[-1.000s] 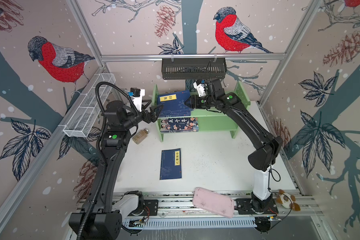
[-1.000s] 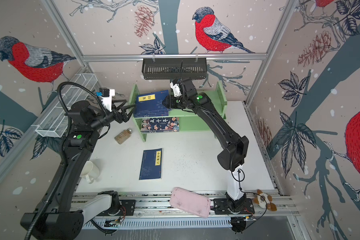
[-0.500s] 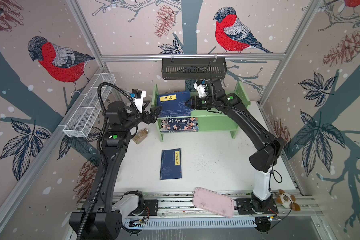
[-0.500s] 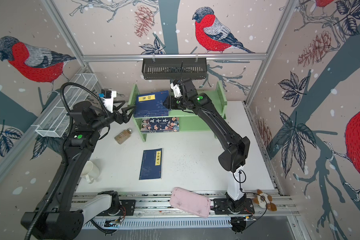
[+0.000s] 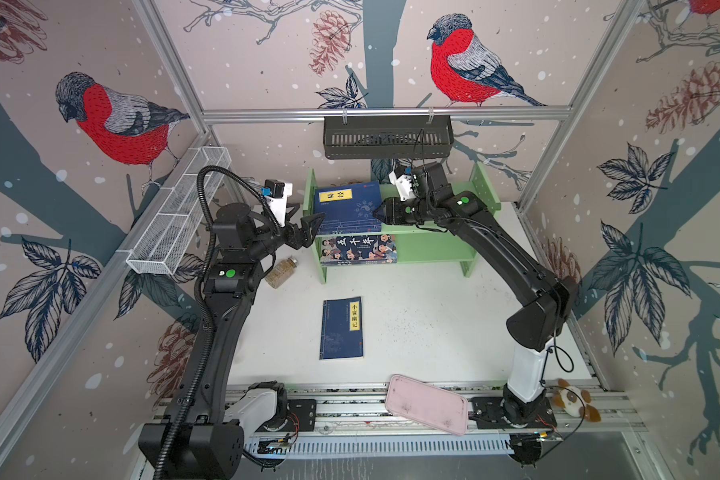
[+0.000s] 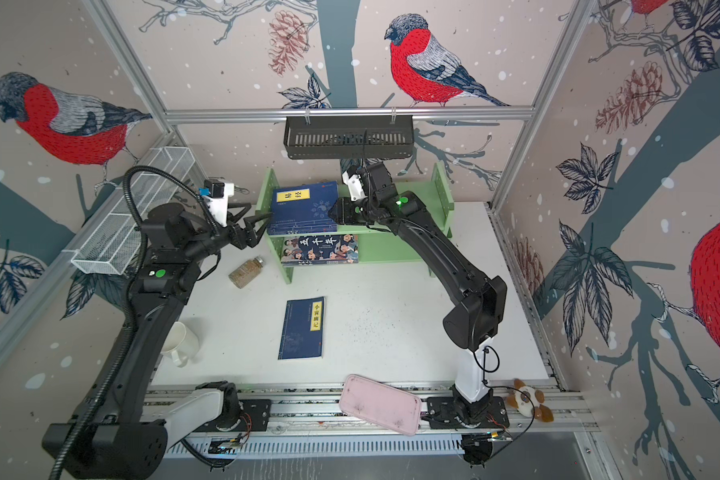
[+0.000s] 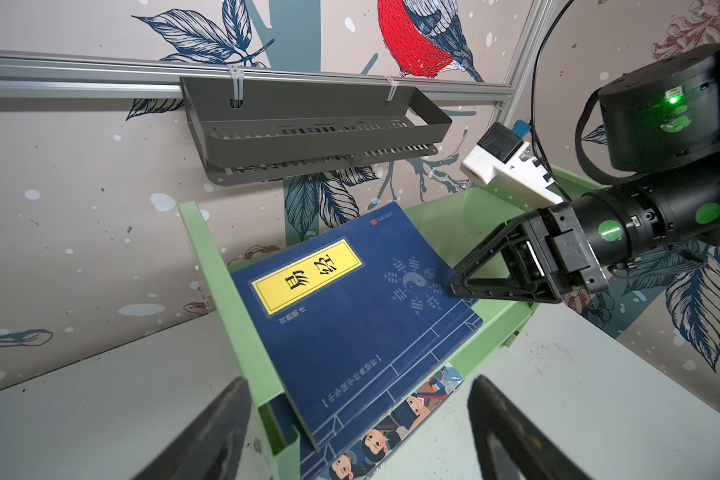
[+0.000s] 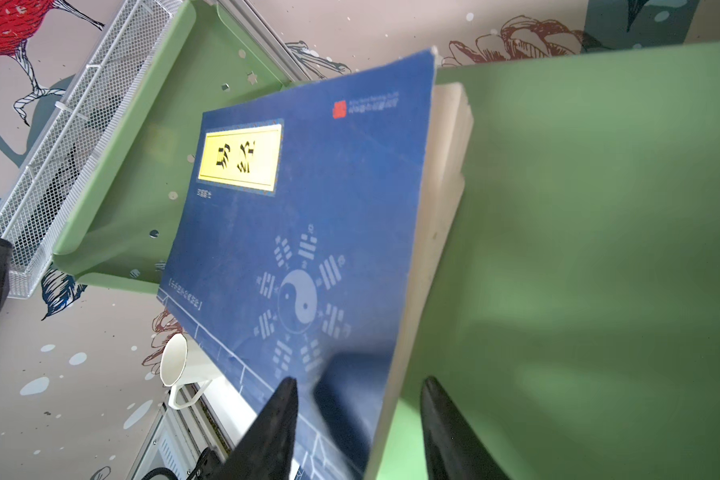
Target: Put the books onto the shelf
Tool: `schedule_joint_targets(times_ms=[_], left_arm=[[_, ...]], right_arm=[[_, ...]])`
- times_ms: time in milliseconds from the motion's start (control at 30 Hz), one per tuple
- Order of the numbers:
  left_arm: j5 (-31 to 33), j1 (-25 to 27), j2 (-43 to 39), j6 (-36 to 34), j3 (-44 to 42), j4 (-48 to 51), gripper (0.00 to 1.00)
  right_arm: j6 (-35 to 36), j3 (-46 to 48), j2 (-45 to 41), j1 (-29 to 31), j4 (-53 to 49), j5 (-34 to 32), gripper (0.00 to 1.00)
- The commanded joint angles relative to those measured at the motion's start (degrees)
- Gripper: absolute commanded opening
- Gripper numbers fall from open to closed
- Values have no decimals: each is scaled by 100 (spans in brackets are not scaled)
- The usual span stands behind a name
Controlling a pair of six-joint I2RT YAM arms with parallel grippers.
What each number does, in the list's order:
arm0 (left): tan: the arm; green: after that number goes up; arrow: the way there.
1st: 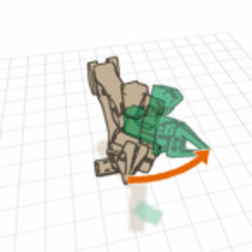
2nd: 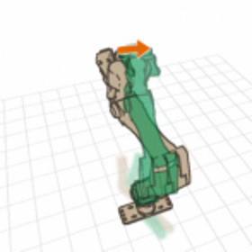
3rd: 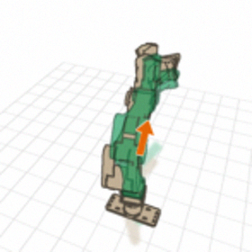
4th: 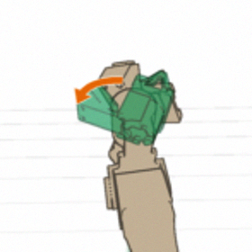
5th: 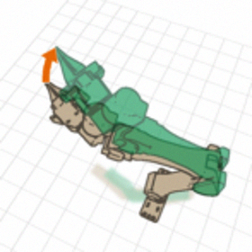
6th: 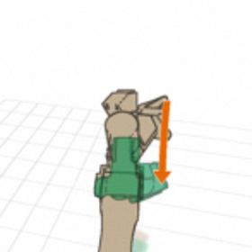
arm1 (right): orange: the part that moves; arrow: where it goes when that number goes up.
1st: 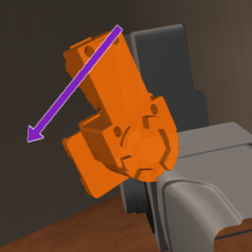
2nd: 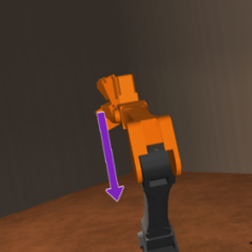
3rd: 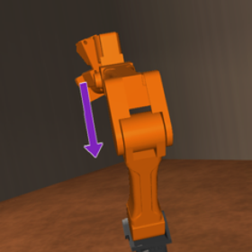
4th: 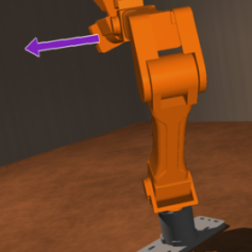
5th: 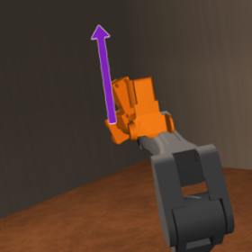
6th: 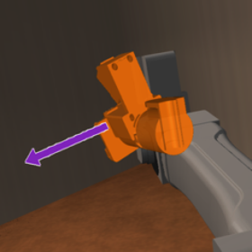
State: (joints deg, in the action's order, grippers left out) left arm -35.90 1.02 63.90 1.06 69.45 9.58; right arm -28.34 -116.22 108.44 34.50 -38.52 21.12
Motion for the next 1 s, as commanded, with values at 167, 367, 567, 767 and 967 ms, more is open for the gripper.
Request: schedule_joint_targets(times_ms=[167,367,567,767,967], left_arm=[[-66,3,-53,-115,-54,-126,82],[-106,-3,-41,-39,-62,-172,82],[-137,-1,-43,0,-72,-196,83],[-124,-1,-62,-12,-79,-185,83],[-145,-2,-40,-1,-89,-204,83]], right_arm=[[-597,1093,-567,-322,1326,957,45],[-899,1471,-719,-488,1813,1537,45],[-1006,1343,-534,-515,1878,1973,43],[-982,1306,-473,-541,1769,1862,43],[-1033,1418,-464,-550,1909,2044,39]])
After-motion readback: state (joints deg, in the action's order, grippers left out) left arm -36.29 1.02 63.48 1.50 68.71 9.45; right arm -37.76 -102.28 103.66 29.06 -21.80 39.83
